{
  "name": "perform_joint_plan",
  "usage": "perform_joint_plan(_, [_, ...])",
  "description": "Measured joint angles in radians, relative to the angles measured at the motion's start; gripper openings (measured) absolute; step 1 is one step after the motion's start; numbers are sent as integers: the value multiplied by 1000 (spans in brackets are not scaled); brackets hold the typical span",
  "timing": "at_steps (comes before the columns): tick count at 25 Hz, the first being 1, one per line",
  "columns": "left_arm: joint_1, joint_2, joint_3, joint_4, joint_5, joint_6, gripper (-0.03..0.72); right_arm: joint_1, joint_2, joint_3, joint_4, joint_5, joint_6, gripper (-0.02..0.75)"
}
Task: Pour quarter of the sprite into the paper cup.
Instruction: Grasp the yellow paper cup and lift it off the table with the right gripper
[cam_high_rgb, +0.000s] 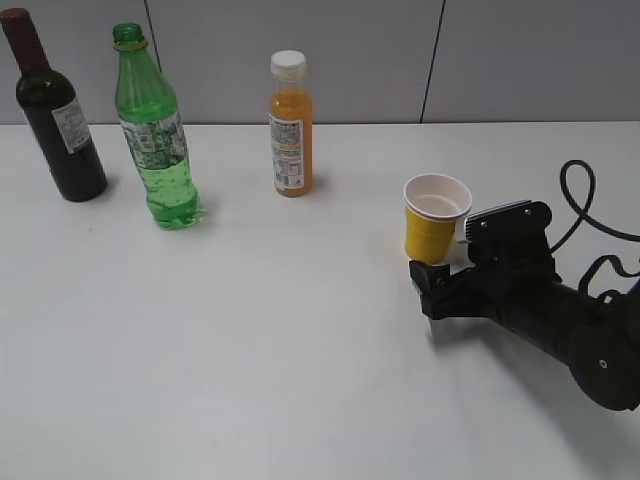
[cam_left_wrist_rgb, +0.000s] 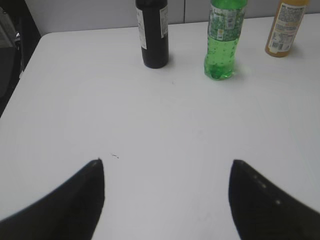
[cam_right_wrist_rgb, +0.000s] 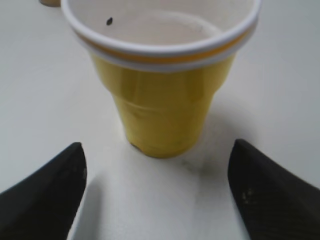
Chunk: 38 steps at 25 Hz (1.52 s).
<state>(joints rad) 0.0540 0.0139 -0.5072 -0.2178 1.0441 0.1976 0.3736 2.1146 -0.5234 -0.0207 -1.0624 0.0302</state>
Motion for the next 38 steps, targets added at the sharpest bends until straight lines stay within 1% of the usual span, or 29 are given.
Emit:
perform_joint_plan(10, [0,0,0,0,0,0,589,0,65,-65,0,-7,7,675])
perform_joint_plan(28, [0,0,0,0,0,0,589,0,186,-180,-2,-106,32,652])
perform_joint_plan(33, [0,0,0,0,0,0,589,-3,192,-182,-2,-121,40,633])
perform_joint_plan(38, [0,0,0,0,0,0,589,-12,192,-182,-6,-123,42,592])
